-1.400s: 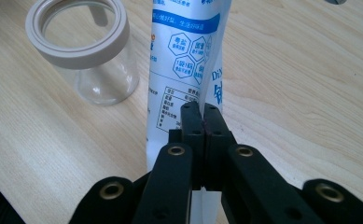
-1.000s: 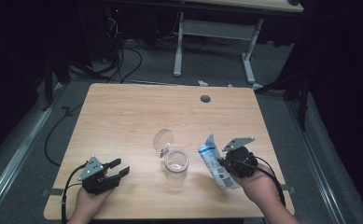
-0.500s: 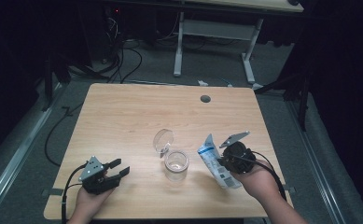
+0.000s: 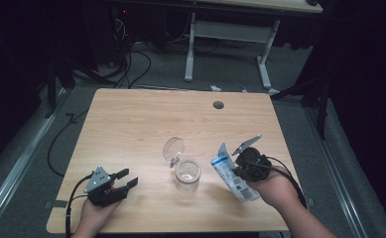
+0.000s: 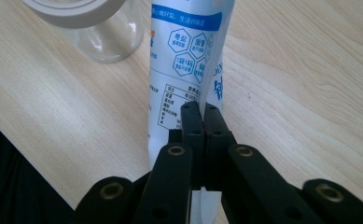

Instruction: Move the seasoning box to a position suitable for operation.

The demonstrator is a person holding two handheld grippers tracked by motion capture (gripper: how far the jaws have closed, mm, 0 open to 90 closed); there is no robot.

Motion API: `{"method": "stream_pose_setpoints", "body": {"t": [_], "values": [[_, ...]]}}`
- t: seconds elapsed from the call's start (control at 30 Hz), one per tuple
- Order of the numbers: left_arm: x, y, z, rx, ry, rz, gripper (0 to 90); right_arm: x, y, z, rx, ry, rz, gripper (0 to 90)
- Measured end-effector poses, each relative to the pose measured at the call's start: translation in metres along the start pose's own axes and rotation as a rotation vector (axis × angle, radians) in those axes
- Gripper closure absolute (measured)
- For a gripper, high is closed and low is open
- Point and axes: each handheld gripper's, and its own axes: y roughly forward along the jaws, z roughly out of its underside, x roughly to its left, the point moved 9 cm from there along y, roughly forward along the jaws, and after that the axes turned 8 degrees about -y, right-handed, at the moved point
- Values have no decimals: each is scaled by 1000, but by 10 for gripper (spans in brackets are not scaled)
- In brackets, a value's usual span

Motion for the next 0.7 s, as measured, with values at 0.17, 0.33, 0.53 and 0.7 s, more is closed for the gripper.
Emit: {"method": "stream_pose_setpoints", "body": {"t": [0.17,0.33,0.53,0.7], "values": [[0,0,0,0,3,-1,467,1,-1,0,18,-6,-2,900],[-1,0,1,4,15,-5,467,1,-4,0,29,-9,-5,900],[-2,1,1,6,29,-9,466,2,-7,-2,36,-13,-13,900],[-2,1,1,8,32,-9,466,5,-11,-4,46,-17,-25,900]]}}
